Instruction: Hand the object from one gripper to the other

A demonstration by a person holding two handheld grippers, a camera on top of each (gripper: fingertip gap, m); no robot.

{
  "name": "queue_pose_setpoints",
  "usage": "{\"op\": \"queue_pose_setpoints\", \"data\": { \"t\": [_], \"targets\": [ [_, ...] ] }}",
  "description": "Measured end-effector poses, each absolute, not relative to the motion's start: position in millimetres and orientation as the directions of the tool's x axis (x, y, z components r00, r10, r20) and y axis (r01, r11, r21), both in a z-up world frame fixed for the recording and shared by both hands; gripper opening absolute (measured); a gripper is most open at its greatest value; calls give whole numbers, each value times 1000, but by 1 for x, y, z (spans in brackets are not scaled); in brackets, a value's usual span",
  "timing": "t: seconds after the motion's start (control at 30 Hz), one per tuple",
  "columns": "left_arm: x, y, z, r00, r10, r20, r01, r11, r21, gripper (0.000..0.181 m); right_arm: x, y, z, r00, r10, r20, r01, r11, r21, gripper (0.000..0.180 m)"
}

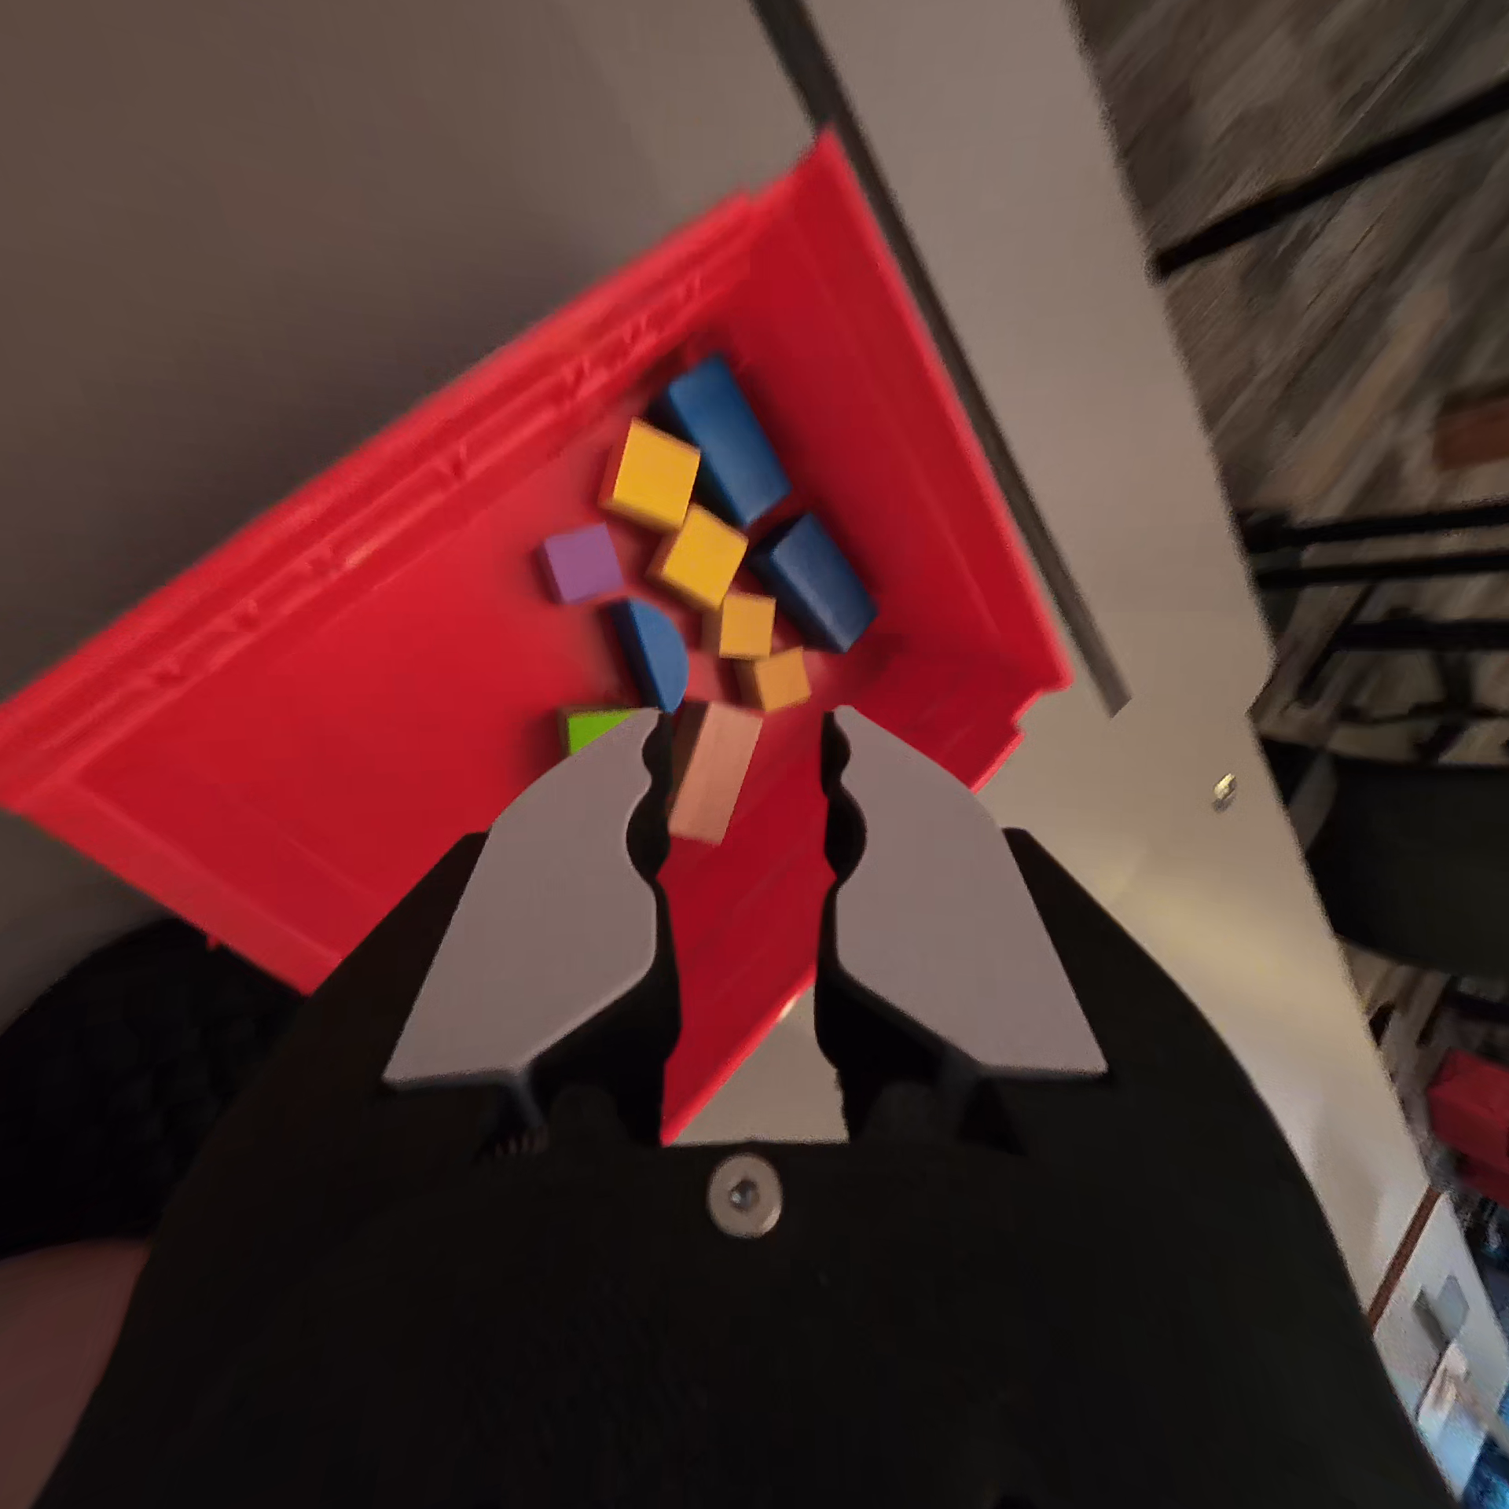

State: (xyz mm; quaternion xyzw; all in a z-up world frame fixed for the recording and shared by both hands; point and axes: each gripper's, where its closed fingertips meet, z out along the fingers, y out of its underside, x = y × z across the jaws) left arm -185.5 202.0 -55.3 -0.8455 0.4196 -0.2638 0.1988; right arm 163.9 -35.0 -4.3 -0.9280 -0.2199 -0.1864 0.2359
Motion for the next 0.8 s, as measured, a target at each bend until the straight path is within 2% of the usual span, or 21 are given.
{"op": "queue_pose_setpoints", "data": {
  "t": [0.17, 0.3, 0.37, 0.47, 0.53, 0.67, 0.8],
  "targets": [
    [-160, 136, 2, 186, -882, 434, -598, -452, -662, 33, 105, 17, 40, 700, 357, 618, 705, -479, -523, 40],
    [-142, 75, 24, -73, -875, 478, -643, -325, -694, 33, 9, 32, 49, 576, 519, 631, 782, -126, -611, 48],
    [-135, 50, 27, -164, -857, 489, -668, -268, -694, 33, -41, 24, 48, 469, 599, 649, 777, 70, -626, 48],
    [-129, 23, 27, -252, -826, 505, -698, -207, -686, 33, -87, 15, 47, 338, 570, 749, 766, 295, -571, 49],
    [-127, 11, 26, -289, -804, 519, -712, -182, -678, 33, -107, 10, 43, 293, 554, 779, 749, 373, -547, 51],
    [-125, -8, 28, -351, -756, 552, -726, -153, -671, 33, -121, 9, 31, 239, 555, 797, 763, 400, -508, 54],
    [-124, -11, 26, -355, -752, 555, -734, -144, -664, 33, -127, 3, 29, 203, 547, 813, 755, 441, -485, 37]
  ]
}}
